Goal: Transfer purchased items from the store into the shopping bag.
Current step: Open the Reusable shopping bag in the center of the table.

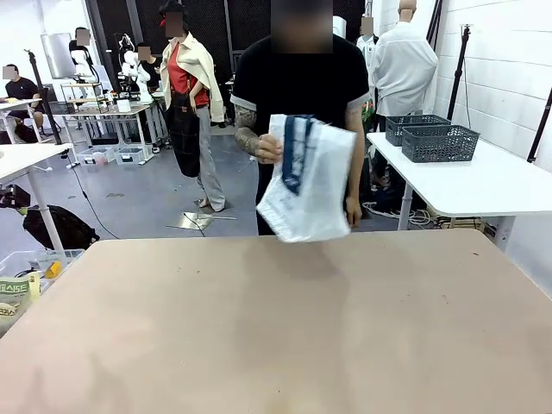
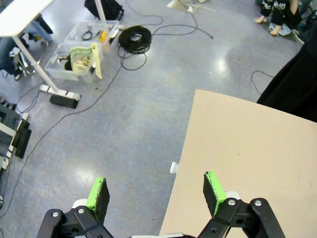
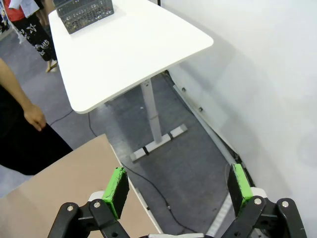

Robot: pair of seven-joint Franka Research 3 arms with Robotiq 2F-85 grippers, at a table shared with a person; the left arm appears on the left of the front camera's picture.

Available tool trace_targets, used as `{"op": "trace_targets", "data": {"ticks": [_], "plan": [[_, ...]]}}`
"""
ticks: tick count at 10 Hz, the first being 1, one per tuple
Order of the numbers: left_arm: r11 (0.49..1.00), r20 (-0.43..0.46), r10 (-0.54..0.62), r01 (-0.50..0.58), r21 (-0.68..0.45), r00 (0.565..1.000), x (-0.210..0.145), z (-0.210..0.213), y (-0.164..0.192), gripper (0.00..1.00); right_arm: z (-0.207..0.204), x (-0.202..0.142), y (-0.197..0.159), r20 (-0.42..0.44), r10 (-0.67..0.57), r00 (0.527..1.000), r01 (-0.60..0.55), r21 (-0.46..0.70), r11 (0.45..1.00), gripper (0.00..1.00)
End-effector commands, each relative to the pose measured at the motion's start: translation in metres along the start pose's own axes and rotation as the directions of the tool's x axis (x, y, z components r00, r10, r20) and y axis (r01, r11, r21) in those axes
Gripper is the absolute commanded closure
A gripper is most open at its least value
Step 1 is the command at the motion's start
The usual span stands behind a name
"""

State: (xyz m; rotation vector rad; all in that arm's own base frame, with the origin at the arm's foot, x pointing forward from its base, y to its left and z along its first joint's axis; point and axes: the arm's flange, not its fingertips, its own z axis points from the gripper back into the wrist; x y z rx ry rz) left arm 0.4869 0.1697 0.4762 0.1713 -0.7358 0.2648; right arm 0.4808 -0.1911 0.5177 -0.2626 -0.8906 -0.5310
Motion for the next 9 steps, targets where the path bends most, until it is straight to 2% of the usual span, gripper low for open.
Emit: {"op": "trace_targets", "data": {"ticks": [1, 9], "plan": [[1.0, 0.006, -0.01, 0.01, 0.007, 1.0, 0.0007, 0.001, 0.0002, 0.0, 0.0004, 0.0028, 0.0005, 0.004, 0.012, 1.0, -0.012, 0.005, 1.0, 0.0], [1.0, 0.006, -0.01, 0.01, 0.007, 1.0, 0.0007, 0.001, 0.0002, 0.0, 0.0004, 0.0028, 0.0005, 0.004, 0.012, 1.0, -0.012, 0.005, 1.0, 0.0]]}}
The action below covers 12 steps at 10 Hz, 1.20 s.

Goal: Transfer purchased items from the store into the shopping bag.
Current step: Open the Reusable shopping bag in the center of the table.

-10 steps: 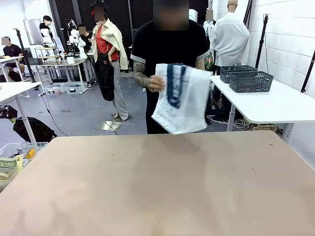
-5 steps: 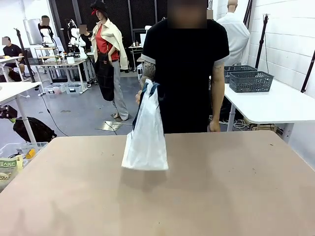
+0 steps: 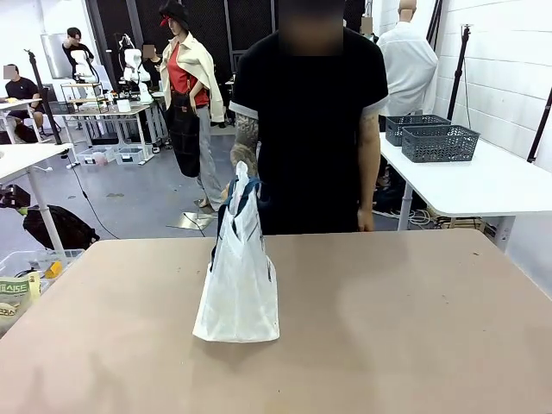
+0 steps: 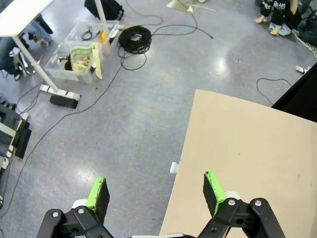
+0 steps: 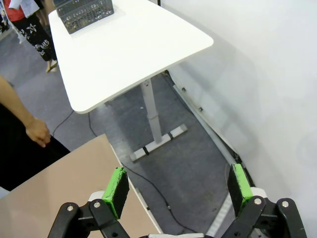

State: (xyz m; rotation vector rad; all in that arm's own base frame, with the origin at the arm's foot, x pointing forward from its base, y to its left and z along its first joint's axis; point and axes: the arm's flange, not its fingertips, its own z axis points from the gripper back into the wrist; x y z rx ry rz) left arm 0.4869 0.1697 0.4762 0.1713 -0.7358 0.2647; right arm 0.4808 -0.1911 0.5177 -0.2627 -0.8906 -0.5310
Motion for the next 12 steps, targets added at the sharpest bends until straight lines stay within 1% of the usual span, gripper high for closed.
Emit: {"op": "trace_targets", "data": {"ticks": [1, 12], "plan": [[1.0, 0.006, -0.01, 0.01, 0.007, 1.0, 0.0007, 0.001, 0.0002, 0.0, 0.0004, 0.0028, 0.0005, 0.004, 0.012, 1.0, -0.012, 0.005, 1.0, 0.0], [1.0, 0.006, -0.01, 0.01, 0.007, 1.0, 0.0007, 0.001, 0.0002, 0.0, 0.0004, 0.0028, 0.0005, 0.004, 0.012, 1.0, -0.012, 0.005, 1.0, 0.0]]}}
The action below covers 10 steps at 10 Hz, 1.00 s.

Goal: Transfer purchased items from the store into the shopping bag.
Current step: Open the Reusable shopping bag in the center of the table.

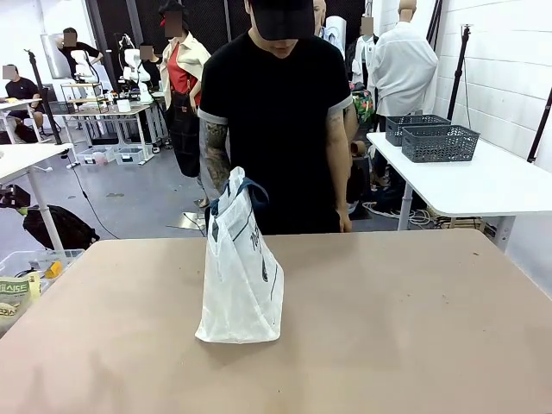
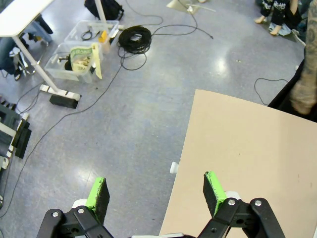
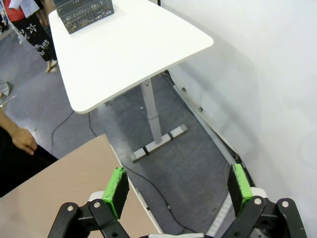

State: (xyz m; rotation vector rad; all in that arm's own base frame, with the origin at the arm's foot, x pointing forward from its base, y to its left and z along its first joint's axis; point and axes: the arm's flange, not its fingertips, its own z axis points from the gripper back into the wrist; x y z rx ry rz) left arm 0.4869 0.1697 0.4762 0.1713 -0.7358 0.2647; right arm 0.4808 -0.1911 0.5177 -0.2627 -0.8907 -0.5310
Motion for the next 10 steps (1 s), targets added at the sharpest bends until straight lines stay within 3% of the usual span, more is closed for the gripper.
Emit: {"op": "trace_targets", "data": {"ticks": [1, 8, 9, 10], "plan": [[1.0, 0.006, -0.01, 0.01, 0.007, 1.0, 0.001, 0.001, 0.0, 0.0, 0.0, 0.003, 0.0, 0.004, 0.012, 1.0, -0.012, 0.005, 1.0, 0.0], [1.0, 0.006, -0.01, 0.01, 0.007, 1.0, 0.001, 0.001, 0.0, 0.0, 0.0, 0.0, 0.0, 0.0, 0.0, 1.0, 0.0, 0.0, 1.0, 0.0], [1.0, 0.0, 0.0, 0.0, 0.0, 1.0, 0.0, 0.0, 0.0, 0.0, 0.026, 0.011, 0.016, -0.024, 0.03, 0.999, -0.027, 0.122, 0.992, 0.0], [0.993, 0.066, -0.08, 0.085, -0.077, 0.995, 0.011, 0.023, -0.031, 0.0, 0.05, 0.019, 0.035, -0.025, 0.072, 0.997, -0.064, 0.222, 0.973, 0.0]]}}
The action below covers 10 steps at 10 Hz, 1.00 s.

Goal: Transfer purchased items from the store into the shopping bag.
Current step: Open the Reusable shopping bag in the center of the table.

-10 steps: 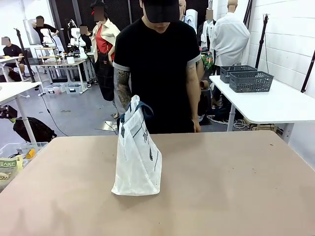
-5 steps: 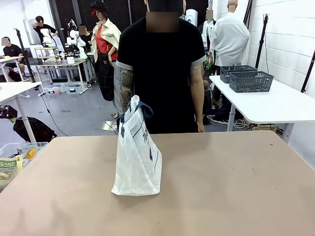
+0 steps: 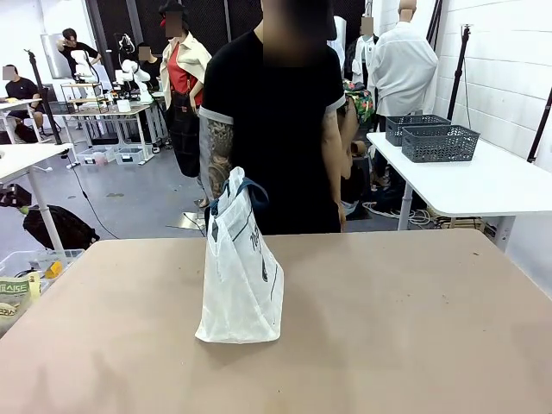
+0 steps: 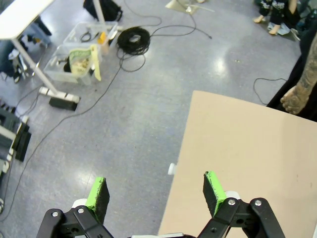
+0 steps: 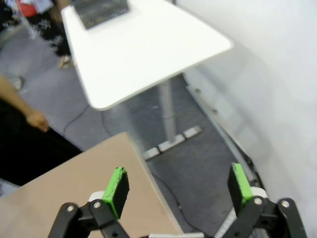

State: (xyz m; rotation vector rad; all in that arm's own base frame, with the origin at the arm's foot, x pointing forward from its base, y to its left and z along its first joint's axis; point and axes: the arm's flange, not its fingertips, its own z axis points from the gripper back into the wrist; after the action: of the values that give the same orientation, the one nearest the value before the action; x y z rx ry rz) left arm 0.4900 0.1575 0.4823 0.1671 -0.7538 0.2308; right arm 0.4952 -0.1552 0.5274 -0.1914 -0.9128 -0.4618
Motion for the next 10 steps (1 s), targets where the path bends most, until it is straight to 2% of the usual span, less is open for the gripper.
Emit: {"op": "trace_targets", "data": {"ticks": [1, 3, 5, 6, 7, 8, 10], "plan": [[0.983, 0.093, -0.106, 0.119, -0.143, 0.99, 0.021, 0.041, -0.046, 0.0, 0.061, 0.025, 0.021, -0.045, 0.067, 0.997, -0.055, 0.222, 0.973, 0.0], [0.922, 0.175, -0.2, 0.245, -0.299, 0.964, 0.051, 0.088, -0.104, 0.0, 0.111, 0.029, 0.071, -0.054, 0.196, 0.979, -0.16, 0.392, 0.906, 0.0], [0.824, 0.148, -0.289, 0.324, -0.464, 0.946, 0.061, 0.133, -0.161, 0.0, 0.16, 0.011, 0.116, -0.088, 0.323, 0.942, -0.227, 0.543, 0.809, 0.0], [0.794, 0.136, -0.328, 0.351, -0.496, 0.935, 0.058, 0.147, -0.192, 0.0, 0.177, 0.0, 0.135, -0.078, 0.368, 0.927, -0.258, 0.581, 0.772, 0.0], [0.79, 0.131, -0.353, 0.37, -0.489, 0.927, 0.057, 0.148, -0.207, 0.0, 0.184, -0.011, 0.15, -0.066, 0.38, 0.923, -0.272, 0.586, 0.763, 0.0], [0.828, 0.184, -0.274, 0.329, -0.453, 0.944, 0.049, 0.159, -0.208, 0.0, 0.182, 0.01, 0.152, -0.071, 0.301, 0.951, -0.211, 0.562, 0.8, 0.0], [0.828, 0.184, -0.274, 0.329, -0.453, 0.944, 0.049, 0.159, -0.208, 0.0, 0.182, 0.01, 0.152, -0.071, 0.301, 0.951, -0.211, 0.562, 0.8, 0.0]]}}
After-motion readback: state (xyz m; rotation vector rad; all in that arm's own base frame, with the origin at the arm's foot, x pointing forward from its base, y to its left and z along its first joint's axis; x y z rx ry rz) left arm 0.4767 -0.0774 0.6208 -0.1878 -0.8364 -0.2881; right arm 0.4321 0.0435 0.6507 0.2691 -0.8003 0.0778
